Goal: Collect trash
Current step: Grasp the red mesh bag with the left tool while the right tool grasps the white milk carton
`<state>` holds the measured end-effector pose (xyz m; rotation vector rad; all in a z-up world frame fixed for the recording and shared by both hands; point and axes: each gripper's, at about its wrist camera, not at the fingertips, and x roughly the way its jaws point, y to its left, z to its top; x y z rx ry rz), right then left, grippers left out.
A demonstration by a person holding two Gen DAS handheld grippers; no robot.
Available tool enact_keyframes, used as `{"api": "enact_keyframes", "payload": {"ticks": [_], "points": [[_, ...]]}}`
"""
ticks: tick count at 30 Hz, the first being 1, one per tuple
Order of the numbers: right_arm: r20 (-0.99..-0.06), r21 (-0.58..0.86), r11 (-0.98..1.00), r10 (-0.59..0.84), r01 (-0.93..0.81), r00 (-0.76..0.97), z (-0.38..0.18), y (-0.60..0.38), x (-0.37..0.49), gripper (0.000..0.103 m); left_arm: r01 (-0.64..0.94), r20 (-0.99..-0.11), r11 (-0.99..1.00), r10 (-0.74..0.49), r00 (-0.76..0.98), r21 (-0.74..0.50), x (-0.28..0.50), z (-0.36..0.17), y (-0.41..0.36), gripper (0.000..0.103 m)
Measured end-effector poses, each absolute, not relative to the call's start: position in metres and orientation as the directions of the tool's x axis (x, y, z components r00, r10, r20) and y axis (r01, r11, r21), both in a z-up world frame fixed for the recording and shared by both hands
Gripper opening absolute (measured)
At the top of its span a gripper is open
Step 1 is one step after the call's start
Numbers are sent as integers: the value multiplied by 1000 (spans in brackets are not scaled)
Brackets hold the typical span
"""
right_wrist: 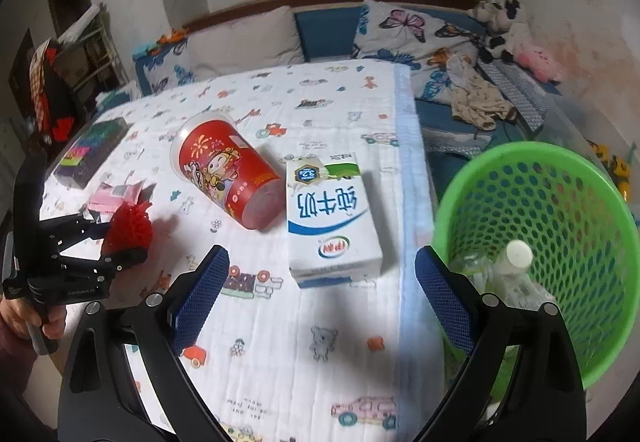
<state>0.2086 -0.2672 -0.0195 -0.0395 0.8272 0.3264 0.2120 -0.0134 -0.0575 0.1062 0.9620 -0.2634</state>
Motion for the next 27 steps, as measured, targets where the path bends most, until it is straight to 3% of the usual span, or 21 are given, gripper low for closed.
{"api": "enact_keyframes", "payload": {"ticks": [5, 8, 19, 27], "points": [[-745, 66, 947, 256, -314, 616, -26, -259, 229, 91, 272, -823, 962, -184, 537, -38, 212, -60, -11, 34], [-759, 54, 944, 250, -324, 601, -32, -254, 242, 89, 278, -820, 960, -190, 539, -39, 210, -58, -11, 31], [-810, -13, 935, 197, -354, 552, -54, -237, 280, 78, 305, -799, 949, -243, 550, -79, 200, -43, -8, 28], [-828, -14, 937, 185, -349, 529, -64, -239, 299, 76, 320, -782, 942, -275, 559, -103, 198, -34, -8, 28]]}}
